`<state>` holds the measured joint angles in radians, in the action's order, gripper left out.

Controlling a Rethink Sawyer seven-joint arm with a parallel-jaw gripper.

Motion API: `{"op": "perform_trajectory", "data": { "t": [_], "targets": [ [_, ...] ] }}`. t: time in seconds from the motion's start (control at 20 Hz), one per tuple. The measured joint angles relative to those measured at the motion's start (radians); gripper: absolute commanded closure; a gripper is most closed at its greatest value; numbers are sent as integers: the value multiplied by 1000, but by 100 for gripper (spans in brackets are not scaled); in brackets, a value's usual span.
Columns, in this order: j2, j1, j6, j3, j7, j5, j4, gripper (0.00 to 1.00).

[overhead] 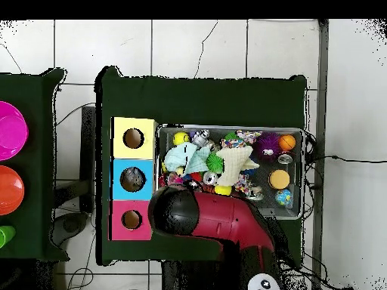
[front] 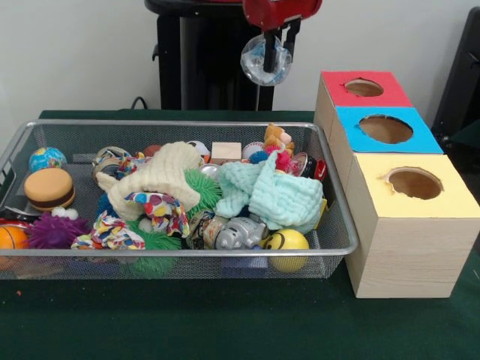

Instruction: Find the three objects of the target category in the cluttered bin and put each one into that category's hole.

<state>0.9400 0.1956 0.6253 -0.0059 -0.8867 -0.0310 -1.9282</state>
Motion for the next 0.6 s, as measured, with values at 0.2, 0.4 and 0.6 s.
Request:
{"op": "perform_trajectory", "data": {
  "t": [0.2,0.4,0.6],
  "targets": [
    [2,-17,20,-11,-15,23,18,100],
    [-1,-38,22,-22,-37,42,43,100],
    [-10,-72,22,-35,-70,65,69,100]
  ]
}}
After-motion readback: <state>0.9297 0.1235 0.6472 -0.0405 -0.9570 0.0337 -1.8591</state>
